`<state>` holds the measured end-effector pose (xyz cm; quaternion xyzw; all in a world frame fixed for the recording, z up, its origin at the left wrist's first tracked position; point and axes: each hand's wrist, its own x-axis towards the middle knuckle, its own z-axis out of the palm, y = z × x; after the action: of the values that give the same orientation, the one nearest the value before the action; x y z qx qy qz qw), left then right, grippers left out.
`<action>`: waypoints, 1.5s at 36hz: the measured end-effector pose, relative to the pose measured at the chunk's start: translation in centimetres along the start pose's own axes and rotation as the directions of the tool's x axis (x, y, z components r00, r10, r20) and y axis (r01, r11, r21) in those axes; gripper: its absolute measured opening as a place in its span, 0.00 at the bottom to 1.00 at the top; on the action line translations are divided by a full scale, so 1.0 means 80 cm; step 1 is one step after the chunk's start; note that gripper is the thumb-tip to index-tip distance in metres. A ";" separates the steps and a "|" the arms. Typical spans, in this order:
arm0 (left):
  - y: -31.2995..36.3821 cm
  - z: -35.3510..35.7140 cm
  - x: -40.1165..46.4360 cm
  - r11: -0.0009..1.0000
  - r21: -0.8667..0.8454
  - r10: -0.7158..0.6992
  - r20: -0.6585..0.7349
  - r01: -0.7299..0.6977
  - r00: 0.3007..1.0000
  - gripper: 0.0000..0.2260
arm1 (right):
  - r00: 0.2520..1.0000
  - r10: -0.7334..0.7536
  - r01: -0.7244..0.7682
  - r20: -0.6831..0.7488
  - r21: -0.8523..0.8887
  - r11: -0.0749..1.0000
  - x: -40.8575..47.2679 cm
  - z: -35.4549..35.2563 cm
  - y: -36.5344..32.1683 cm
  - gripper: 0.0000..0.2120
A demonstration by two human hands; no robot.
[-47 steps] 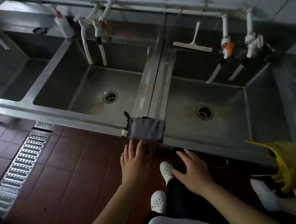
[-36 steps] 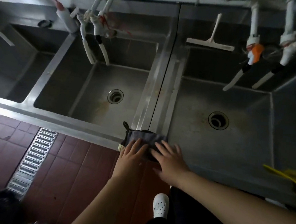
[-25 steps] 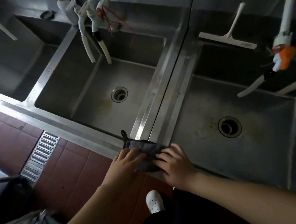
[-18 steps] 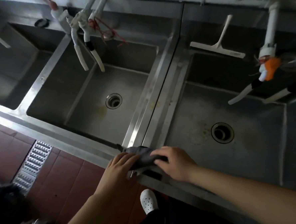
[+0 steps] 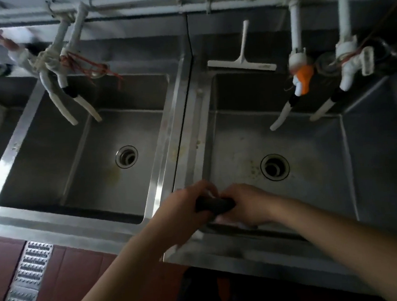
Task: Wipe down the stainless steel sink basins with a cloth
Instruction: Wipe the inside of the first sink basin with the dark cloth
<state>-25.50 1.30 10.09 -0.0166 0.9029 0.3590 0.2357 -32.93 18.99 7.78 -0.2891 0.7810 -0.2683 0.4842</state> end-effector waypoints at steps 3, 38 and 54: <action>0.006 0.000 0.019 0.999 0.029 0.028 0.082 -0.031 0.996 0.13 | 0.998 0.064 -0.063 -0.022 0.035 0.997 -0.003 0.003 0.012 0.06; -0.139 -0.029 0.106 0.958 -0.076 -0.284 -0.397 0.277 0.873 0.25 | 0.492 0.203 0.188 -0.847 0.331 0.925 0.120 -0.054 0.035 0.08; -0.197 0.083 -0.040 0.868 -0.159 -0.496 -0.339 0.471 0.799 0.33 | 0.780 0.038 -0.263 -0.625 -0.273 0.925 0.270 0.027 -0.005 0.27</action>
<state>-16.74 -6.44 -2.77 -0.3215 0.8840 0.3070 0.1447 -38.72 3.04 -5.75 -0.2032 0.9503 -0.1653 0.1685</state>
